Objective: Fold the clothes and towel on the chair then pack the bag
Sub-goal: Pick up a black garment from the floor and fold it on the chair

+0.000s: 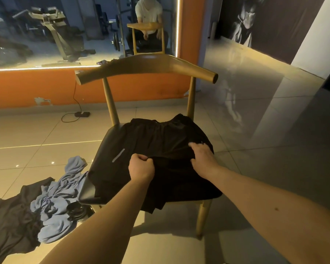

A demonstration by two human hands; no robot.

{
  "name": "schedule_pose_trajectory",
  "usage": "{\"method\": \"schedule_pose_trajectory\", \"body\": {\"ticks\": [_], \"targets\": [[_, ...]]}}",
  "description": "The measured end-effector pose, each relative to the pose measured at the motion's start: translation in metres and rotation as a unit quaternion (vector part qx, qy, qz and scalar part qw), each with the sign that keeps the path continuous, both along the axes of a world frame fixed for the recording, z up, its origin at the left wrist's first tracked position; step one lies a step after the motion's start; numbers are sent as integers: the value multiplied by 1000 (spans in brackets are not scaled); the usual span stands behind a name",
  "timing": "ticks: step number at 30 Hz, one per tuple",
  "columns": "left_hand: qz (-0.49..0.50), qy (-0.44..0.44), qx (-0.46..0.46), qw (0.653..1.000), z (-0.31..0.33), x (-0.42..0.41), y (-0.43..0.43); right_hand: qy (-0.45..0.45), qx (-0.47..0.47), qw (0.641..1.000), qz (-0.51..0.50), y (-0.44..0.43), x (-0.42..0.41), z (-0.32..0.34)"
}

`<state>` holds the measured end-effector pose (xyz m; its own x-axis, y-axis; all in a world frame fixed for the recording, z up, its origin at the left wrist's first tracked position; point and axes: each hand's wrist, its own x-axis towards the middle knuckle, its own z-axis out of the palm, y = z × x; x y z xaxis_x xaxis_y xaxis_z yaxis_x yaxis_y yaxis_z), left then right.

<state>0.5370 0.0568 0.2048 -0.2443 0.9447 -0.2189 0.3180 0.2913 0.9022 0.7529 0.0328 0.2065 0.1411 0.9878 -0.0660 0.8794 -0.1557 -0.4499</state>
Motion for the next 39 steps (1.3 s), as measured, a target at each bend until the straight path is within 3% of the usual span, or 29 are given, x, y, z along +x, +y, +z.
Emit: {"method": "schedule_pose_trajectory", "body": {"ticks": [4, 7, 10, 13, 16, 18, 20, 21, 24, 27, 32, 37, 39], "targets": [[-42, 77, 60, 994, -1, 4, -7, -104, 94, 987, -76, 3, 12, 2], [-79, 155, 155, 973, -1, 6, -15, -92, 183, 974, -100, 2, 17, 8], [-93, 159, 179, 966, 1, 5, -19, -62, 209, 971, -94, -2, 13, 7], [-149, 160, 180, 959, 0, 3, -24, -29, 166, 982, -88, -6, 15, 1], [-246, 248, 213, 913, -4, 5, -28, 58, 48, 975, -209, 1, 24, -6], [-293, 305, 236, 875, -5, 10, -29, 174, -53, 936, -301, 8, 28, -9], [-334, 369, 226, 838, -9, 18, -30, 305, -96, 888, -331, 11, 30, -10], [-354, 407, 214, 815, -11, 23, -30, 324, -113, 879, -331, 11, 31, -12], [-382, 492, 186, 760, -15, 35, -29, 263, -119, 903, -318, 8, 38, -18], [-381, 520, 214, 734, -13, 39, -26, 233, -78, 913, -325, 13, 47, -23], [-385, 529, 209, 727, -12, 47, -22, 313, -101, 895, -301, 14, 50, -10], [-347, 438, 200, 805, -9, 53, -24, 360, -125, 874, -300, 13, 55, -7], [-334, 417, 205, 820, -6, 56, -27, 349, -127, 877, -306, 15, 57, -4]]}}
